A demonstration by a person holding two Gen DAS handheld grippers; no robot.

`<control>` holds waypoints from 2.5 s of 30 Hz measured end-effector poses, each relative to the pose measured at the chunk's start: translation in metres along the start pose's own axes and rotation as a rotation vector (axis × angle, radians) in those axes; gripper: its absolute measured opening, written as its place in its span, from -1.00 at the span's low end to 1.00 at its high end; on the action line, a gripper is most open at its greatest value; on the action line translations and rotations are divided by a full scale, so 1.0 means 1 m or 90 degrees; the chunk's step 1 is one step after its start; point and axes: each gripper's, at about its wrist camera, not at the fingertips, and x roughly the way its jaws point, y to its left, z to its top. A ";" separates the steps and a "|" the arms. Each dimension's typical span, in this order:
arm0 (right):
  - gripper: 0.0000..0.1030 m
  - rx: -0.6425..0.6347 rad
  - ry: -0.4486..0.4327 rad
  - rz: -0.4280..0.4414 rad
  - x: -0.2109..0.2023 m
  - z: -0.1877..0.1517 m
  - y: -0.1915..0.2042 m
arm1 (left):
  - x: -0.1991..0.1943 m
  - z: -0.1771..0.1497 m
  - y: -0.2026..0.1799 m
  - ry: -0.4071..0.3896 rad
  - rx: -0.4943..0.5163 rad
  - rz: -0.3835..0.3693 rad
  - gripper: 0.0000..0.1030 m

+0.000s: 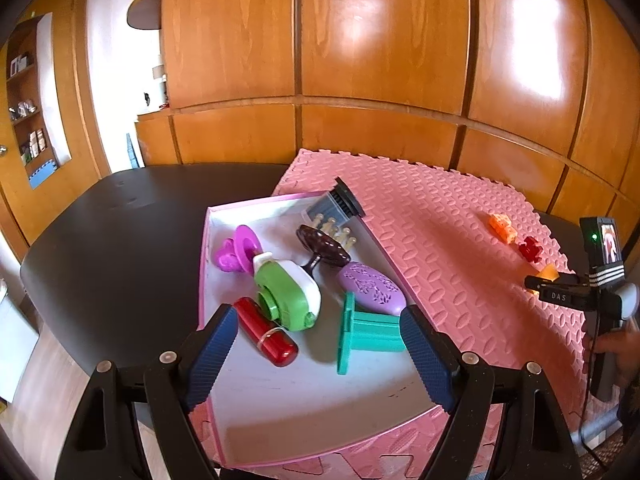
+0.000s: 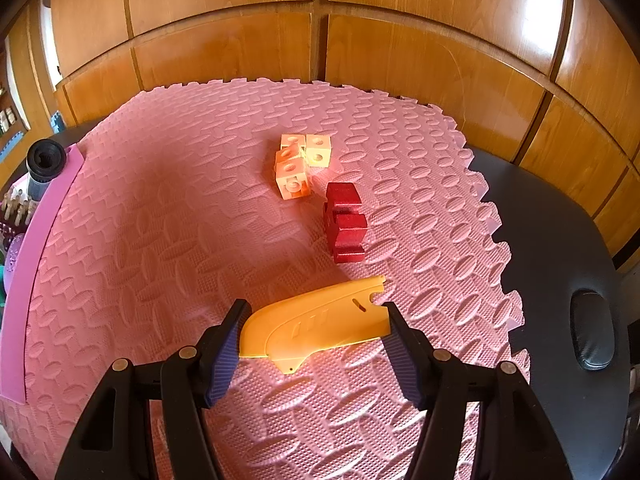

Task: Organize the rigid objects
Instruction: 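Carry the yellow curved piece into the white box and open the right tool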

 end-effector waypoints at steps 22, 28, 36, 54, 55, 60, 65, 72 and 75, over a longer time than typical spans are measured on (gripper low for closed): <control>0.27 -0.001 0.002 -0.010 -0.003 -0.001 0.003 | -0.001 -0.004 0.043 0.003 -0.059 0.066 0.62; 0.27 -0.001 0.011 -0.013 -0.004 -0.001 0.004 | 0.000 -0.005 0.059 0.007 -0.083 0.086 0.62; 0.27 0.015 0.044 0.004 -0.008 -0.003 0.006 | 0.001 -0.007 0.070 0.008 -0.097 0.088 0.62; 0.27 -0.057 -0.024 0.150 -0.066 -0.005 0.094 | 0.004 -0.010 0.076 0.010 -0.105 0.087 0.62; 0.27 -0.064 -0.029 0.161 -0.070 -0.005 0.101 | 0.004 -0.010 0.077 0.011 -0.105 0.088 0.62; 0.27 -0.098 -0.052 0.211 -0.090 -0.004 0.137 | 0.004 -0.012 0.081 0.011 -0.109 0.091 0.62; 0.27 -0.130 -0.059 0.251 -0.101 -0.010 0.170 | 0.005 -0.013 0.083 0.012 -0.112 0.095 0.62; 0.27 -0.158 -0.052 0.298 -0.107 -0.020 0.207 | 0.007 -0.016 0.088 0.018 -0.118 0.101 0.62; 0.27 -0.162 -0.045 0.310 -0.105 -0.024 0.219 | 0.007 -0.017 0.091 0.017 -0.122 0.105 0.62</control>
